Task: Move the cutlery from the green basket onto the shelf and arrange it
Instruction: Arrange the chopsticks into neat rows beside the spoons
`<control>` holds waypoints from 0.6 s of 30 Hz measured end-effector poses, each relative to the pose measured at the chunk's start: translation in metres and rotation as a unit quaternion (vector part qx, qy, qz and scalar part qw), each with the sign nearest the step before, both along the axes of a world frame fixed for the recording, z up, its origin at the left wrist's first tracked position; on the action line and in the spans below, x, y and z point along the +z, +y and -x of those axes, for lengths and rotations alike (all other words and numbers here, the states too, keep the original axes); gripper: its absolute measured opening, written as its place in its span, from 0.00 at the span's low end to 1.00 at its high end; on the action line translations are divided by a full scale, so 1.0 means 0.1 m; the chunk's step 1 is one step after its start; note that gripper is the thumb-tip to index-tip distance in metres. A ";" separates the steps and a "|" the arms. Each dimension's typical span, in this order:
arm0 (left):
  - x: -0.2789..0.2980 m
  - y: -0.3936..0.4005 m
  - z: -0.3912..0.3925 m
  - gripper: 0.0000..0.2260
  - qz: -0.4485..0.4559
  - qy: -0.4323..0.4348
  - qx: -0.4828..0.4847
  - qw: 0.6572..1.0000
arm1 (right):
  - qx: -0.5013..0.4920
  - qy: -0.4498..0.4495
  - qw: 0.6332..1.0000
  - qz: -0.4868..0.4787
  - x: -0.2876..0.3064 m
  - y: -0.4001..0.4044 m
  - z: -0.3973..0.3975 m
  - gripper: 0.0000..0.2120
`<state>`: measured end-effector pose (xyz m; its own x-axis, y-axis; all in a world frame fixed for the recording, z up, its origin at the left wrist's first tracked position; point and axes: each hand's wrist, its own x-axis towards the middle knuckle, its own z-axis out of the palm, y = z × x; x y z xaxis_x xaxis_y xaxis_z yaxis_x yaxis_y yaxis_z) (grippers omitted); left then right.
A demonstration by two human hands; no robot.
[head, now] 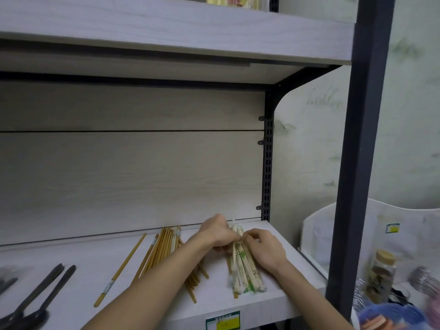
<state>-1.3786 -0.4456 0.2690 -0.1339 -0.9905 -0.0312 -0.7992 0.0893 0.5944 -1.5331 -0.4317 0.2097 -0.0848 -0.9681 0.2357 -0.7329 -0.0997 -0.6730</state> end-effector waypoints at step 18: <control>-0.24 -0.11 -0.19 0.20 0.051 -0.139 0.032 0.988 | 0.018 0.061 0.998 0.003 0.04 0.06 -0.01 0.21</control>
